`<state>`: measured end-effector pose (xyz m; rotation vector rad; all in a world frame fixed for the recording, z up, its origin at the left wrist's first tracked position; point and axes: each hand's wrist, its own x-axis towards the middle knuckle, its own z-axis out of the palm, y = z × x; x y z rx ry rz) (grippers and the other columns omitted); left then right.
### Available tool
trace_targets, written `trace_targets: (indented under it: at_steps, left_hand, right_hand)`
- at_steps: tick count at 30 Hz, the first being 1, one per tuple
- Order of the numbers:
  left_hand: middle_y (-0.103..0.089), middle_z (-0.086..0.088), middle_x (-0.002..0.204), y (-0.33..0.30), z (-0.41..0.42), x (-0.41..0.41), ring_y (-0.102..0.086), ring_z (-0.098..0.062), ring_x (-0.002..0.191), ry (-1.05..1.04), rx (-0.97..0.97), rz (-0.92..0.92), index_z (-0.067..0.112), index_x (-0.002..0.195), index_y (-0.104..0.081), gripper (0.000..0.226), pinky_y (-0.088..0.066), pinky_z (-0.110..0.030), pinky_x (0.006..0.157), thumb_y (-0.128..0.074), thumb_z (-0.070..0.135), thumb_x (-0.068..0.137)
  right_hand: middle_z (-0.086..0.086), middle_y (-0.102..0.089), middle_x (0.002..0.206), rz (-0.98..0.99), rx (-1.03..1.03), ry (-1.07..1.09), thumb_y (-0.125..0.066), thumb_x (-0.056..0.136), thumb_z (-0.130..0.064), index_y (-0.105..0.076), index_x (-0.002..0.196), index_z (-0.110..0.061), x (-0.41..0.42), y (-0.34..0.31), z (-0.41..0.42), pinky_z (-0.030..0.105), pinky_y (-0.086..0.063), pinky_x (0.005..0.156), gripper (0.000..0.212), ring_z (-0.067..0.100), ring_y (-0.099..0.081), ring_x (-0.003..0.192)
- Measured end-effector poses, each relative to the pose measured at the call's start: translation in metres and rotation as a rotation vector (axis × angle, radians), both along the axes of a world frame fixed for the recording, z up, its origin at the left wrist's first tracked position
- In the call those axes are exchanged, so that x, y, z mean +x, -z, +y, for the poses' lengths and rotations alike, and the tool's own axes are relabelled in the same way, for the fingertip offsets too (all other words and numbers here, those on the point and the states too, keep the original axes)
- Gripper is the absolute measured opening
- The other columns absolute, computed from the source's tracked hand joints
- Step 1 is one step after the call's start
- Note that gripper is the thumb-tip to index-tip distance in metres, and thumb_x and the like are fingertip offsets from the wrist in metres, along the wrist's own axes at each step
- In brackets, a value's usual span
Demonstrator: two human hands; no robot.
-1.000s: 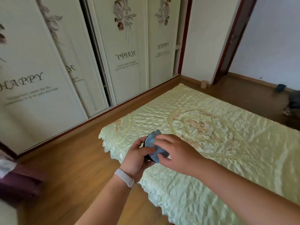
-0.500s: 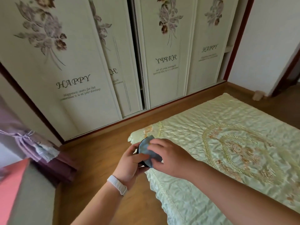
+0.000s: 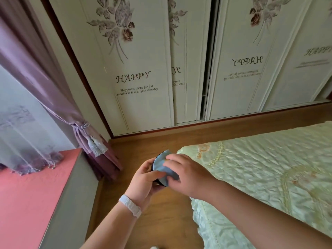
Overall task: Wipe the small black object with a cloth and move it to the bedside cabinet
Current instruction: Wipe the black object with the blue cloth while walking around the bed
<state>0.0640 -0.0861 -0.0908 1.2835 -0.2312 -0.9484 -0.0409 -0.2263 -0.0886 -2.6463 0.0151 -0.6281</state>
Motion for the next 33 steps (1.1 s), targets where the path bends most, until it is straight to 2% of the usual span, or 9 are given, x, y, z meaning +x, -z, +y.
trace_targets:
  at_steps: [2,6,11,14,17,23,27,33]
  left_hand:
    - [-0.072,-0.019,0.104,0.003,-0.004,0.033,-0.072,-0.032,0.088,-0.002,-0.022,0.015,0.010,0.117,-0.065,0.054,-0.059,-0.039,0.067,-0.073,-0.001,0.064]
    - [-0.071,-0.019,0.107,0.006,-0.015,0.103,-0.071,-0.032,0.088,0.019,-0.045,0.014,0.011,0.117,-0.064,0.053,-0.058,-0.039,0.069,-0.071,-0.001,0.066]
    - [-0.072,-0.019,0.105,0.000,-0.029,0.193,-0.072,-0.033,0.088,0.057,-0.075,0.015,0.012,0.115,-0.065,0.054,-0.059,-0.040,0.069,-0.073,0.000,0.063]
    - [-0.073,-0.017,0.103,-0.005,-0.044,0.236,-0.072,-0.034,0.087,0.090,-0.100,0.004,0.013,0.115,-0.065,0.053,-0.059,-0.040,0.068,-0.074,0.000,0.064]
    - [-0.074,-0.016,0.102,-0.008,-0.060,0.263,-0.073,-0.034,0.087,0.115,-0.116,0.017,0.013,0.115,-0.065,0.053,-0.059,-0.039,0.067,-0.075,0.000,0.064]
    - [-0.075,-0.014,0.097,-0.006,-0.103,0.315,-0.073,-0.034,0.085,0.121,-0.105,0.022,0.013,0.114,-0.066,0.051,-0.059,-0.039,0.064,-0.074,0.001,0.065]
    - [-0.075,-0.014,0.098,-0.001,-0.140,0.346,-0.072,-0.036,0.088,0.113,-0.072,0.007,0.012,0.113,-0.066,0.051,-0.060,-0.042,0.067,-0.074,0.001,0.065]
    - [-0.074,-0.016,0.096,-0.005,-0.214,0.392,-0.072,-0.038,0.087,0.089,-0.046,0.000,0.011,0.112,-0.067,0.045,-0.060,-0.043,0.068,-0.072,-0.003,0.070]
  right_hand:
    - [0.002,-0.057,0.113,0.013,-0.010,-0.001,-0.055,0.081,-0.034,-0.060,0.106,-0.013,0.032,0.002,-0.004,0.041,-0.053,0.074,0.033,0.021,-0.050,0.102]
    - [0.004,-0.057,0.117,0.023,-0.003,0.030,-0.058,0.082,-0.030,-0.059,0.110,-0.013,0.100,0.001,-0.012,0.046,-0.053,0.075,0.033,0.025,-0.051,0.106]
    - [0.000,-0.053,0.122,0.056,-0.066,0.055,-0.048,0.083,-0.036,-0.056,0.112,-0.017,0.184,-0.011,-0.024,0.042,-0.051,0.083,0.036,0.023,-0.048,0.111]
    - [0.004,-0.054,0.125,0.048,-0.095,0.064,-0.058,0.083,-0.029,-0.057,0.116,-0.013,0.220,-0.018,-0.039,0.042,-0.050,0.088,0.036,0.024,-0.048,0.116]
    - [0.006,-0.057,0.120,0.050,-0.137,0.047,-0.063,0.081,-0.025,-0.060,0.113,-0.010,0.245,-0.026,-0.058,0.047,-0.051,0.085,0.035,0.026,-0.049,0.113]
    - [0.008,-0.056,0.126,0.075,-0.189,0.020,-0.062,0.082,-0.023,-0.061,0.117,-0.009,0.296,-0.023,-0.102,0.050,-0.049,0.086,0.038,0.029,-0.048,0.116]
    - [0.005,-0.054,0.130,0.075,-0.161,0.004,-0.058,0.083,-0.027,-0.059,0.119,-0.012,0.328,-0.007,-0.139,0.048,-0.049,0.088,0.040,0.026,-0.045,0.121]
    - [0.007,-0.055,0.127,0.007,-0.178,-0.045,-0.062,0.082,-0.023,-0.060,0.118,-0.010,0.379,-0.006,-0.217,0.043,-0.044,0.094,0.038,0.026,-0.048,0.117]
